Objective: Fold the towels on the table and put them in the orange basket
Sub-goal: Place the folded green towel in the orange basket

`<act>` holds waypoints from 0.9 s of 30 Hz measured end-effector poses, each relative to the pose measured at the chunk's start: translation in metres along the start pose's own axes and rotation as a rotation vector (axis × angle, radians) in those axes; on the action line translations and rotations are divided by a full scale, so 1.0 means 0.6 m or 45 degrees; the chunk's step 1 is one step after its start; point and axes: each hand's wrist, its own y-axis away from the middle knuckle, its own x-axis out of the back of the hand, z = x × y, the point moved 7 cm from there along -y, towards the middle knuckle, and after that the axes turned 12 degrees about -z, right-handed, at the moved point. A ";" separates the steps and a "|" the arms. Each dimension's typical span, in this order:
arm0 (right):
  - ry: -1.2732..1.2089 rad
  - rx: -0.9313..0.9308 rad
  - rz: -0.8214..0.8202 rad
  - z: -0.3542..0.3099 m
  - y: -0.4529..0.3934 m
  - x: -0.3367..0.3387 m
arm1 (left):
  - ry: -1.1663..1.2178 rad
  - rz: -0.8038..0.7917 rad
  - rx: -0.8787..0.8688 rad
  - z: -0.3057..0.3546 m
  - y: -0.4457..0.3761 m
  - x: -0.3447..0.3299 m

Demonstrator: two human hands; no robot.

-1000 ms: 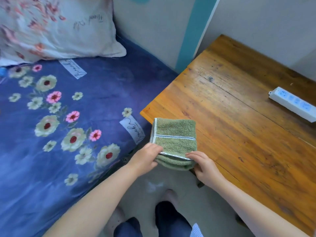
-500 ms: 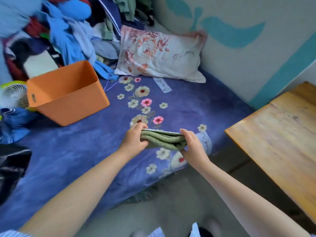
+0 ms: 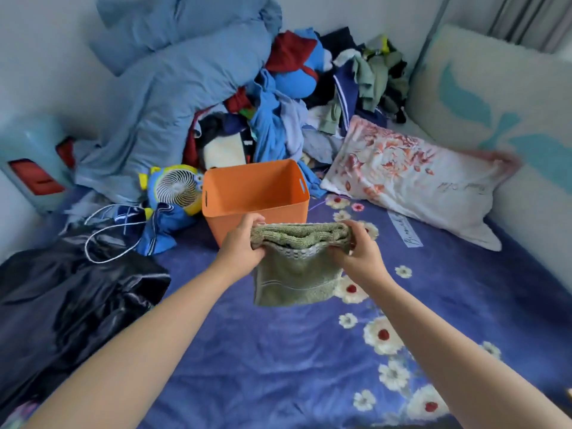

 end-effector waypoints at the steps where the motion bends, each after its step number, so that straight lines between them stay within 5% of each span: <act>1: -0.036 0.010 0.009 -0.006 -0.027 -0.003 | 0.034 0.004 0.009 -0.009 -0.016 0.013; 14: -0.634 0.079 -0.283 -0.041 -0.448 -0.084 | 0.668 0.511 0.370 -0.153 -0.319 0.168; 27: -0.315 -0.031 -0.244 0.020 -0.759 -0.243 | 0.341 0.505 0.526 -0.409 -0.560 0.175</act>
